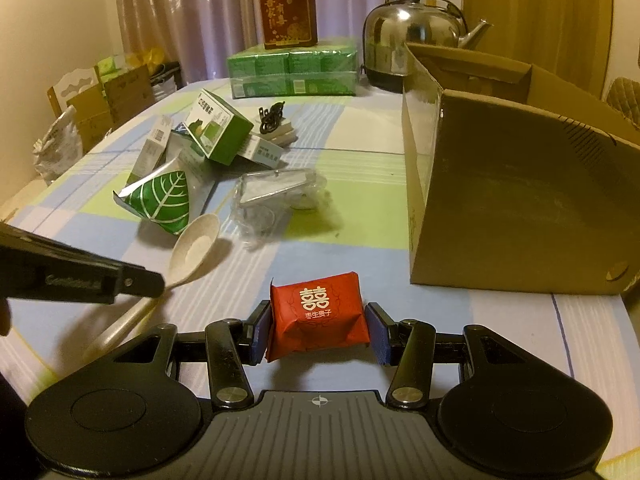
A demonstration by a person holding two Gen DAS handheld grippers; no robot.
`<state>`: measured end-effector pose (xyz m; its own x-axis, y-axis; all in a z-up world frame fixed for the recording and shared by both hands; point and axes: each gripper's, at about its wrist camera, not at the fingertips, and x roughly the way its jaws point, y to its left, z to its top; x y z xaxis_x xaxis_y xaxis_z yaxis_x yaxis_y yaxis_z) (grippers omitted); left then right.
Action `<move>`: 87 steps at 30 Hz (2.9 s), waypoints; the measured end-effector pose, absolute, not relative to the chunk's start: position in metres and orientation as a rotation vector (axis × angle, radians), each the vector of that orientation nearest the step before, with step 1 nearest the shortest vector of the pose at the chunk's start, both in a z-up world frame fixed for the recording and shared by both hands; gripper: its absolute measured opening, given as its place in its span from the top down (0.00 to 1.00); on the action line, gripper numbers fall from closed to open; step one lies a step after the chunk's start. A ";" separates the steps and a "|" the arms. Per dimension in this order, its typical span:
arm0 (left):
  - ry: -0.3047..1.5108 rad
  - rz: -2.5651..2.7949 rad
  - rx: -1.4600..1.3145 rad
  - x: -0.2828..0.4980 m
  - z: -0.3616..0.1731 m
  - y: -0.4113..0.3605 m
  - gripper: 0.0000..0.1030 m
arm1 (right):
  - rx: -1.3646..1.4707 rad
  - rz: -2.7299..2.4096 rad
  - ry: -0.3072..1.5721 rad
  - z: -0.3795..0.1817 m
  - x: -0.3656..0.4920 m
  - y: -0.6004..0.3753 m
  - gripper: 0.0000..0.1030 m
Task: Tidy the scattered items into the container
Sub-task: 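Grasp the white plastic spoon with the left gripper while the right holds the candy, then carry the spoon and candy packet over the cardboard box with both tools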
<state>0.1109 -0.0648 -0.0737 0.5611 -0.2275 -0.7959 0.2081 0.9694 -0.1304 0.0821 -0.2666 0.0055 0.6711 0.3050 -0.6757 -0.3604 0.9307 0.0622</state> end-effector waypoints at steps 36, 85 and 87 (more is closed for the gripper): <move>0.777 -0.286 0.148 0.100 -0.056 -0.086 0.75 | -0.049 0.360 0.707 0.018 0.078 -0.271 0.54; 0.643 -0.625 -0.025 0.199 0.098 -0.225 0.75 | -0.022 0.176 0.538 0.162 0.159 -0.403 0.54; 0.653 -0.639 -0.048 0.215 0.095 -0.234 0.75 | -0.035 0.176 0.550 0.159 0.170 -0.408 0.54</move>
<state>0.2146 -0.2341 0.0955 0.6105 -0.5685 -0.5514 0.5390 0.8084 -0.2365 0.1700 -0.4078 0.1592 0.8375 0.1574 -0.5232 -0.1761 0.9843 0.0143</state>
